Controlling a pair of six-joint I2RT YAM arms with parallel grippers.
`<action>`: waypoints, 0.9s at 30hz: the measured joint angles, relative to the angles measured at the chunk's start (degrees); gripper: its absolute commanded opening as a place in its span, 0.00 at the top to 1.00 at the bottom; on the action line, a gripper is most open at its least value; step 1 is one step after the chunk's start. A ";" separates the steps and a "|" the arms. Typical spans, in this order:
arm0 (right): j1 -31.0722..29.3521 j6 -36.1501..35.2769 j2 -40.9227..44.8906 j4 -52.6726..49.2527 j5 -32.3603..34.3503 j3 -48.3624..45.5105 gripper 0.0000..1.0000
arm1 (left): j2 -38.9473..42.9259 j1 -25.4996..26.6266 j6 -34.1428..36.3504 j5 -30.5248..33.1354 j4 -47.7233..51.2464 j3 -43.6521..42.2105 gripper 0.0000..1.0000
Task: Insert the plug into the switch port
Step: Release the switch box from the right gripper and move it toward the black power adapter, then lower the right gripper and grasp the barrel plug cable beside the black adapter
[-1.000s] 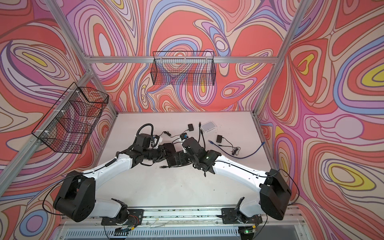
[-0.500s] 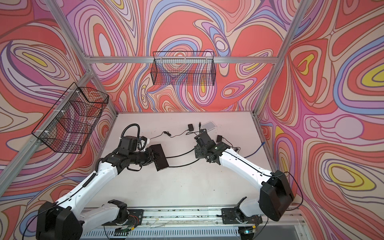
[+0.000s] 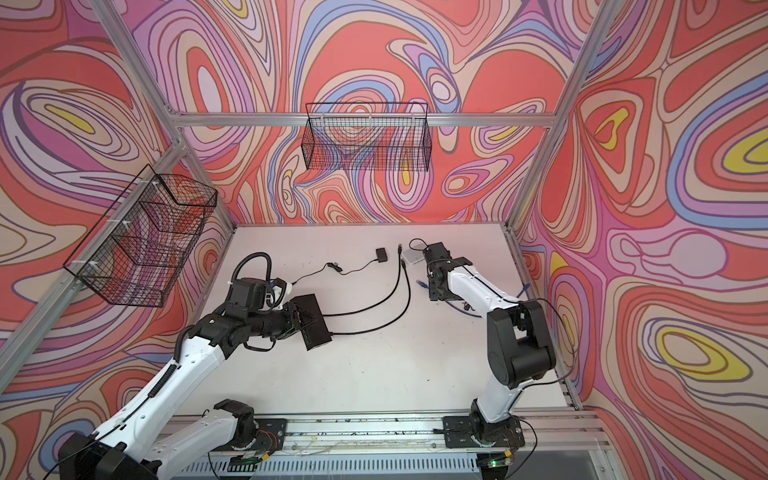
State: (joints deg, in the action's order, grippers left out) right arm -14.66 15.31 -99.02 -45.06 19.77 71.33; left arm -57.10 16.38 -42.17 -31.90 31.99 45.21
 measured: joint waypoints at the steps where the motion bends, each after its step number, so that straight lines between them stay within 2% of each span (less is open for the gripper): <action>1: 0.33 -0.85 -0.81 0.09 0.26 0.61 0.48 | 0.11 0.00 -0.02 -0.02 0.04 0.00 0.85; 9: 0.55 -10.40 -6.88 0.52 0.76 4.57 0.59 | 0.20 0.00 -0.02 -0.26 0.20 0.00 0.84; 18: 2.67 -20.17 -9.20 -0.31 -0.20 7.56 0.57 | 0.17 0.00 -0.02 -0.63 1.29 0.00 0.84; 27: 2.93 -25.75 -11.47 0.28 -2.69 8.39 0.58 | -0.68 0.00 -0.52 -1.29 1.16 0.00 0.84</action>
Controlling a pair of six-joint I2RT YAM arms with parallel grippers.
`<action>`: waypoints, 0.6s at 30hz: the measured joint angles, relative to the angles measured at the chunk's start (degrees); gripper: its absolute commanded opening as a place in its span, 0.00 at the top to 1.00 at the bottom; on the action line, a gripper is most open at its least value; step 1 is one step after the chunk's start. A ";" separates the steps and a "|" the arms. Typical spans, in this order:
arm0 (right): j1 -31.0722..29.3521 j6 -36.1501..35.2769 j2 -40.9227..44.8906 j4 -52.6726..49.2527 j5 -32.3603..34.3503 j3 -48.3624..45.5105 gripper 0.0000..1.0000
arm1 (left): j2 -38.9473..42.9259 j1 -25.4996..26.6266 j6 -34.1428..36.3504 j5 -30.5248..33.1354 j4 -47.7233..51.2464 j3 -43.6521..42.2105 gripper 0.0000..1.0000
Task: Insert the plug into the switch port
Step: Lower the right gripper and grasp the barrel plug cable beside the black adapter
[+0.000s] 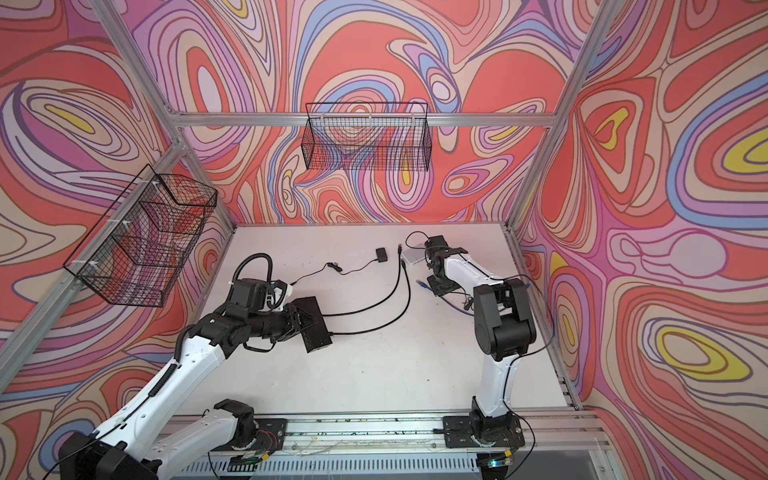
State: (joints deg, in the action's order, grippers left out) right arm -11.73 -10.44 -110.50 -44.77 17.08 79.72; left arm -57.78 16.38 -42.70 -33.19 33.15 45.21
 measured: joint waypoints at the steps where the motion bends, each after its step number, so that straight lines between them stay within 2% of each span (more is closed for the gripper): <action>1: 0.02 -0.31 -0.39 0.15 -0.02 0.09 0.58 | -0.07 0.00 -0.07 -0.02 -0.02 0.00 0.84; 18: 1.84 -2.89 -3.43 1.57 -1.62 1.31 0.60 | -0.11 0.00 -0.37 0.00 -0.15 0.00 0.85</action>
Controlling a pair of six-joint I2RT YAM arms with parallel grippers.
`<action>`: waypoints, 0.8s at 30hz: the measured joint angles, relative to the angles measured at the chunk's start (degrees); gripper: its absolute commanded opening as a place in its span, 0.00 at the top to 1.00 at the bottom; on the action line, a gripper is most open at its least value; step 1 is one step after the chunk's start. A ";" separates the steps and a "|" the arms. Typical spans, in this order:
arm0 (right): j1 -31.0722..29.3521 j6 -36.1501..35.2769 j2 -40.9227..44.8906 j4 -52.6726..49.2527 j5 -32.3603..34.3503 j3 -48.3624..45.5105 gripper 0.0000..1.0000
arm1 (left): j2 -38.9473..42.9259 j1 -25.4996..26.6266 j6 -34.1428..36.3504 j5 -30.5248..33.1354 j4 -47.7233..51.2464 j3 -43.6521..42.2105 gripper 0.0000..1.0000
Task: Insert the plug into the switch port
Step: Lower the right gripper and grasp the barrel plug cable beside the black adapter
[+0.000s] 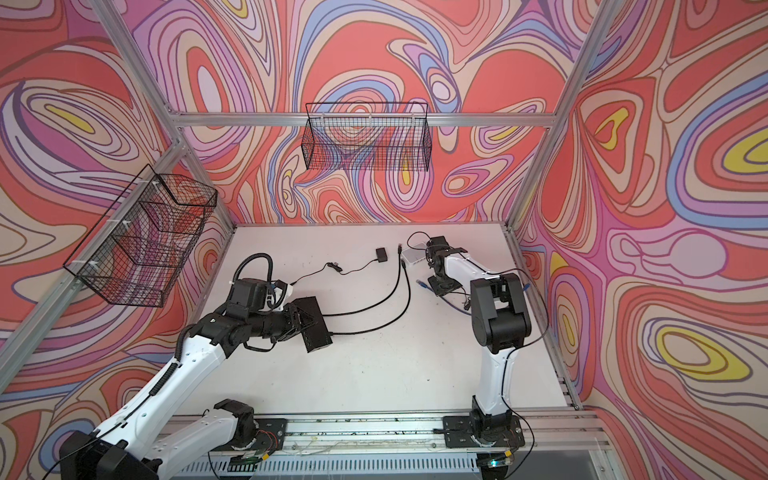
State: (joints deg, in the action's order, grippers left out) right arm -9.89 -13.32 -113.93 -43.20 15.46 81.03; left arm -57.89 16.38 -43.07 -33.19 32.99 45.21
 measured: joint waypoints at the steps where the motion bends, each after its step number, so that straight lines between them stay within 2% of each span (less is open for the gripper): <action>1: 0.20 -0.13 -0.22 -0.04 -0.26 0.24 0.60 | -0.02 0.00 0.00 0.00 0.00 0.00 0.85; 14: 2.67 -0.98 -2.51 0.22 -3.82 0.98 0.59 | -1.79 0.00 0.00 -0.22 -0.61 0.00 0.85; 21: 3.02 -0.74 -3.21 0.04 -5.77 1.92 0.69 | -2.56 0.00 0.00 -0.33 -1.53 0.00 0.85; 24: 3.13 -0.55 -3.21 0.13 -7.32 1.90 0.70 | -2.62 0.00 0.00 -0.42 -1.57 0.00 0.85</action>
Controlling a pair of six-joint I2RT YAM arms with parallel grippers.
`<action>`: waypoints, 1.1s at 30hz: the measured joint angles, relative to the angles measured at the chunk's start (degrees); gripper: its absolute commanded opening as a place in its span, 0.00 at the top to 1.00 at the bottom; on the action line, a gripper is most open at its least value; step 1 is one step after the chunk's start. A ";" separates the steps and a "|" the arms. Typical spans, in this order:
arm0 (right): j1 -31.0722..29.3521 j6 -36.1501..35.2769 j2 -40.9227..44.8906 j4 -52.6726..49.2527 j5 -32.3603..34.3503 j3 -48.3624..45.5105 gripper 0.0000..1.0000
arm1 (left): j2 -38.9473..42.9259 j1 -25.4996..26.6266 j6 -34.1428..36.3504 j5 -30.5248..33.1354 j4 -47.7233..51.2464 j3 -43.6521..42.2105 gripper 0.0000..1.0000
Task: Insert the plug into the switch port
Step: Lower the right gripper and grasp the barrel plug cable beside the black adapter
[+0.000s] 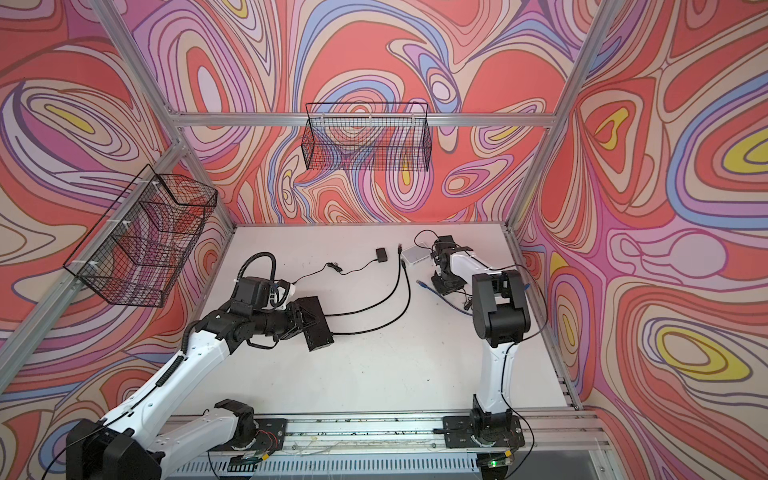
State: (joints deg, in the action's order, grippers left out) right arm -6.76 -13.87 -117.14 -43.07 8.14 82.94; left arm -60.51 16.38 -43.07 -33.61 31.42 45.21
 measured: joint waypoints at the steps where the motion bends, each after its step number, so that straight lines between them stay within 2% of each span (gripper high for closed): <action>1: 0.07 0.02 0.00 0.04 -0.63 0.00 0.71 | 0.00 0.00 0.00 -0.02 -0.04 0.00 0.85; 16: 0.11 0.09 -0.50 -0.04 -5.44 0.63 0.72 | -0.02 0.00 0.20 -0.31 -0.42 0.02 0.86; 20: 0.28 -0.11 -1.09 -0.35 -7.02 1.38 0.85 | 0.00 0.00 0.20 -0.31 -0.42 0.02 0.86; 28: 0.31 0.09 -1.97 -1.25 -9.38 2.67 0.99 | 0.00 0.00 0.22 -0.28 -0.42 0.02 0.86; 33: 0.35 0.02 -2.34 -1.38 -10.21 3.41 1.00 | 0.00 0.00 0.24 -0.28 -0.42 0.02 0.86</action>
State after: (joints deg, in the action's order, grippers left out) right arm -6.42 -13.85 -119.48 -44.45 -2.07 86.35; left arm -60.51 16.38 -42.83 -33.89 31.00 45.23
